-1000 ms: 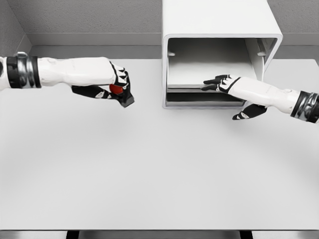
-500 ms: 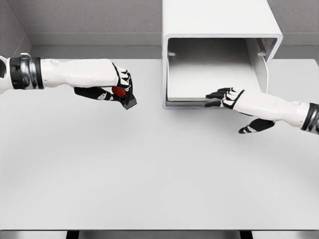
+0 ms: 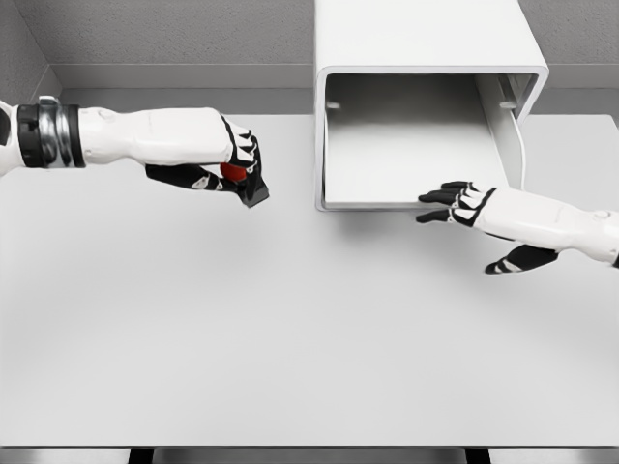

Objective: Slide open multi-storey tabletop storage cabinets and put open load switch and slide close multi-storey tabletop storage cabinets

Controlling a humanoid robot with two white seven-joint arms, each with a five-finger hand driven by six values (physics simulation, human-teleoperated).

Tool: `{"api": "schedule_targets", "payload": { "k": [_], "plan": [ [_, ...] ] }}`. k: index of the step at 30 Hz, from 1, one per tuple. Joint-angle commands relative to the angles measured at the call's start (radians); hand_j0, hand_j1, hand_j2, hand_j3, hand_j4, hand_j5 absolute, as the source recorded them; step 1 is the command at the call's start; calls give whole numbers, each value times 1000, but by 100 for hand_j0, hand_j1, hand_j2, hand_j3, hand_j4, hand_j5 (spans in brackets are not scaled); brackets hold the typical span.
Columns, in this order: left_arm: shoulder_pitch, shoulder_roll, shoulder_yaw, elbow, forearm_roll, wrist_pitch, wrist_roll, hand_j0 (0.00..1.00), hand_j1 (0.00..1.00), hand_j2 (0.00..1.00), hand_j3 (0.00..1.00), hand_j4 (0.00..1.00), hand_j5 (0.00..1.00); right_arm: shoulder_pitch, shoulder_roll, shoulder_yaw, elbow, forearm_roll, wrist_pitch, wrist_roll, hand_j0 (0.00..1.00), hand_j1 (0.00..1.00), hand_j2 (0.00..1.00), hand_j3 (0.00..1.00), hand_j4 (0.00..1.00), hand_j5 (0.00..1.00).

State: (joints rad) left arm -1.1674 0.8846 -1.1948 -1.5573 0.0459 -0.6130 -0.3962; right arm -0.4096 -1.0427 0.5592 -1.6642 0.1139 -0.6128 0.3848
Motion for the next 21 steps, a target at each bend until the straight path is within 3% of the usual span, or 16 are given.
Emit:
{"api": "schedule_targets", "payload": {
  "k": [1,8,21],
  "plan": [
    [-2,0,1,-6,8,2,0,42,42,42,42,42,42,0,-28,-1,-11,-7,2,-15,100,100,100,100,100,100],
    [-43,-61,1,-3,5,2,0,42,42,42,42,42,42,2,-83,1,-26,-40,2,-38,100,100,100,100,100,100],
    [-126,-101,0,0,5,2,0,42,42,42,42,42,42,15,-99,-1,-31,-40,2,-83,100,100,100,100,100,100]
  ]
}}
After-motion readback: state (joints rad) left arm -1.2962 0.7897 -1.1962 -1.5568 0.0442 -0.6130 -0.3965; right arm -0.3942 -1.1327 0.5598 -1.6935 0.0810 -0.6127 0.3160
